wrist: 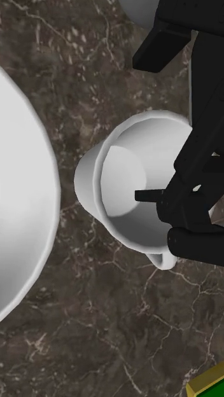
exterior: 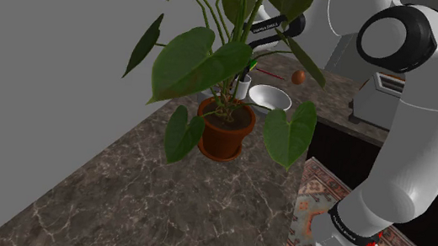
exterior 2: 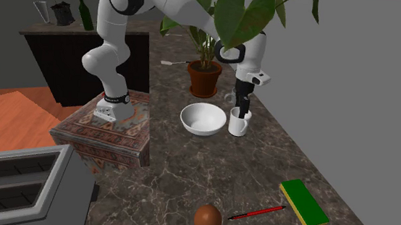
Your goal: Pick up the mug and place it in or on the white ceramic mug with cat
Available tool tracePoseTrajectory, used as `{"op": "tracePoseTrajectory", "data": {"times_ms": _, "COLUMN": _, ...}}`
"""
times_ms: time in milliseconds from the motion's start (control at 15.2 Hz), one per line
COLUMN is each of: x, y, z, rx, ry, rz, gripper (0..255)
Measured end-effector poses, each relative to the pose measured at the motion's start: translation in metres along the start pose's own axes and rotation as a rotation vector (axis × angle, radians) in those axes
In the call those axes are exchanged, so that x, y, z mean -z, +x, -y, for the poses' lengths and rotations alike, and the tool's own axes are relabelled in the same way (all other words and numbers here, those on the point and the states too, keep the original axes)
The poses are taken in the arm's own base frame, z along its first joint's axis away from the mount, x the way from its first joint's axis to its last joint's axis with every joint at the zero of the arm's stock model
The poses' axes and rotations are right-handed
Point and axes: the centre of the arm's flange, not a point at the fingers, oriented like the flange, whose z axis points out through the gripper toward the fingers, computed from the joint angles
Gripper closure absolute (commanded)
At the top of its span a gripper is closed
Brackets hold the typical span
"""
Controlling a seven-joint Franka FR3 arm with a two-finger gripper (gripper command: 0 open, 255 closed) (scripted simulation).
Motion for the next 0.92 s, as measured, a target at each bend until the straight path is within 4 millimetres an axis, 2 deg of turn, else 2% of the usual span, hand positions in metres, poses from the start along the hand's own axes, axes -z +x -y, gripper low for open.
{"op": "tracePoseTrajectory", "data": {"times_ms": 66, "x": 0.0000, "y": 0.0000, "z": 0.0000, "rx": 0.000, "ry": 0.000, "rz": 0.000, "gripper": 0}}
{"op": "tracePoseTrajectory", "data": {"times_ms": 132, "x": 0.0000, "y": 0.0000, "z": 0.0000, "rx": 0.000, "ry": 0.000, "rz": 0.000, "gripper": 255}}
{"op": "tracePoseTrajectory", "data": {"times_ms": 792, "x": 0.0000, "y": 0.0001, "z": 0.0000, "rx": 0.000, "ry": 0.000, "rz": 0.000, "gripper": 255}}
{"op": "tracePoseTrajectory", "data": {"times_ms": 924, "x": 0.0066, "y": 0.0006, "z": -0.0009, "rx": 0.000, "ry": 0.000, "rz": 0.000, "gripper": 255}}
